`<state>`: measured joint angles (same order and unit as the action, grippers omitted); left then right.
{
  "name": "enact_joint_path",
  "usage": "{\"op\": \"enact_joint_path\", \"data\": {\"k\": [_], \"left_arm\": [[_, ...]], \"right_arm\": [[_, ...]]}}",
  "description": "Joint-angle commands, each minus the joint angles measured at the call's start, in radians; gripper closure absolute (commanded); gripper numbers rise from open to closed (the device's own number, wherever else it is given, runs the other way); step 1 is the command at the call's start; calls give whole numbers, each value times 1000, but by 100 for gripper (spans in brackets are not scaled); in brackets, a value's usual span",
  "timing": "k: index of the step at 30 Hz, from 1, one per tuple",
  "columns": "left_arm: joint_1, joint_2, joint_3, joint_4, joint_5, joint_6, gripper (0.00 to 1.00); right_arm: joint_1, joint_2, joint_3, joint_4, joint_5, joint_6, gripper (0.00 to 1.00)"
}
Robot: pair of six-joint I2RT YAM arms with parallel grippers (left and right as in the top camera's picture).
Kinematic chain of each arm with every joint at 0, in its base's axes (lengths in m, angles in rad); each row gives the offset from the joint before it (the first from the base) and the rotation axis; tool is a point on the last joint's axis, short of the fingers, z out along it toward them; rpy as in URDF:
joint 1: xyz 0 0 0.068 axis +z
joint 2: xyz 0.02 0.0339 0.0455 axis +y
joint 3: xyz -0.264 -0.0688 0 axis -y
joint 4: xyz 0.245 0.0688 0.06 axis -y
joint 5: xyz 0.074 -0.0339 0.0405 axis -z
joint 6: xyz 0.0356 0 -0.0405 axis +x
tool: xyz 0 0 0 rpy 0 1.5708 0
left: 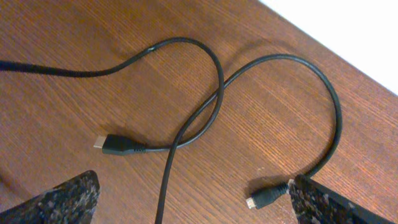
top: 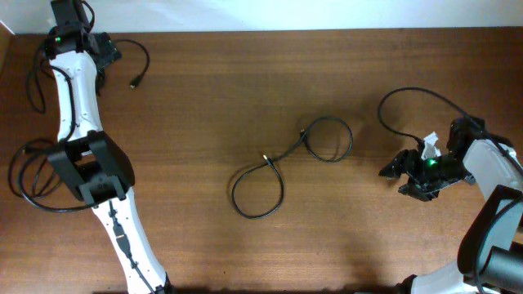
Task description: Untangle cables
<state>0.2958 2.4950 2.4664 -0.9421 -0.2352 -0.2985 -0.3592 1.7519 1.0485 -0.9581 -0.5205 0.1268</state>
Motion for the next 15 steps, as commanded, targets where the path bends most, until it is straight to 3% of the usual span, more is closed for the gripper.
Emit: {"op": "enact_joint_path", "data": {"k": [1, 6, 15], "left_arm": [[-1, 8, 18, -87, 7, 0, 1], [-1, -54, 18, -202, -105, -42, 1], [-42, -315, 18, -344, -101, -37, 1]], "right_arm": [[-1, 2, -2, 0, 6, -16, 32], [-1, 2, -2, 0, 6, -16, 32], [-1, 2, -2, 12, 5, -19, 32]]}}
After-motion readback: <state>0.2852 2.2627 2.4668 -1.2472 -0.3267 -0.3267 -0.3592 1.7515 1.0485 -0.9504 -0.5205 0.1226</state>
